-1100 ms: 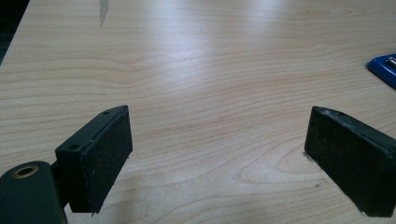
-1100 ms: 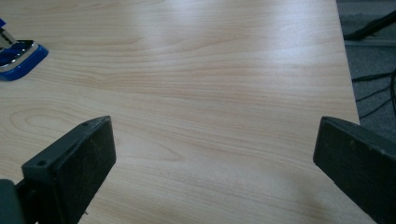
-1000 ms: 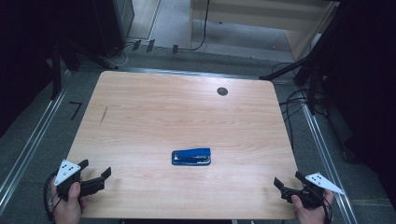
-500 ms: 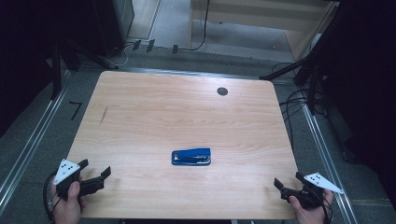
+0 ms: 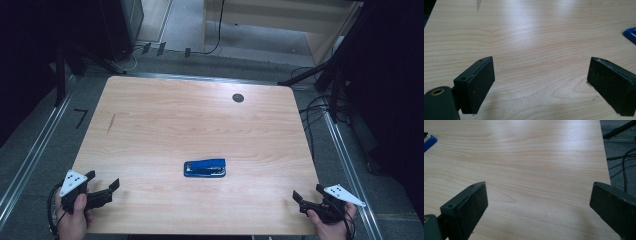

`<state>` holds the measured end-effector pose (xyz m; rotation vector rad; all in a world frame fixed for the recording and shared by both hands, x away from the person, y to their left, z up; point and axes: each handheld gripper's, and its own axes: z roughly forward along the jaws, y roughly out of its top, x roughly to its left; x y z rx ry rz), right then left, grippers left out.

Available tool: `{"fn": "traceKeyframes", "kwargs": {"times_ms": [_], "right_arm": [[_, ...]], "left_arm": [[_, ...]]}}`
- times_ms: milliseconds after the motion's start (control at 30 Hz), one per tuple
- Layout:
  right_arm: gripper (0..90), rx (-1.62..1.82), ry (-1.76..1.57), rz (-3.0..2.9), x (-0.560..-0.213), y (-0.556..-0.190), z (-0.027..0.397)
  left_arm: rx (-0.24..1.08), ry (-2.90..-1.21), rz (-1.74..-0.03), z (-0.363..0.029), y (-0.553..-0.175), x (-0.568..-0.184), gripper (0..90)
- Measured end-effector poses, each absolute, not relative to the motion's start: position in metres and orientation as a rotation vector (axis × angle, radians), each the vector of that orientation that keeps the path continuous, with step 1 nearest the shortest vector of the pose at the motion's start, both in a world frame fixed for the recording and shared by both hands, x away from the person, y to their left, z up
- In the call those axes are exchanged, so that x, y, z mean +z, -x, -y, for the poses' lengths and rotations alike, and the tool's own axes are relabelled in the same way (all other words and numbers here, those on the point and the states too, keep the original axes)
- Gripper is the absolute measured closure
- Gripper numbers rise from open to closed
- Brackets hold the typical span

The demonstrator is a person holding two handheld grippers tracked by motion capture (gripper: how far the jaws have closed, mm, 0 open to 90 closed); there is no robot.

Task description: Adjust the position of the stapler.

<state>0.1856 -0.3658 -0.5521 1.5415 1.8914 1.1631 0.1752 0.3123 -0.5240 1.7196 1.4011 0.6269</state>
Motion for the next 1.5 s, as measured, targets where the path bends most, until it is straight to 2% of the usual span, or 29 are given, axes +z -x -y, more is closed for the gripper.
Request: {"fn": "traceKeyframes", "kwargs": {"times_ms": [100,367,1500], "right_arm": [[12.7,1.103,-1.576,-1.861,-0.552,-0.188,0.358],[12.2,0.989,-1.583,-1.931,-0.553,-0.198,0.333],[12.5,1.044,-1.568,-1.900,-0.552,-0.195,0.336]], "left_arm": [[0.609,-1.766,-1.405,-0.309,-0.179,-0.525,8.0],[0.632,-1.819,-1.447,-0.302,-0.187,-0.526,8.0],[0.607,-1.794,-1.456,-0.306,-0.188,-0.526,8.0]]}}
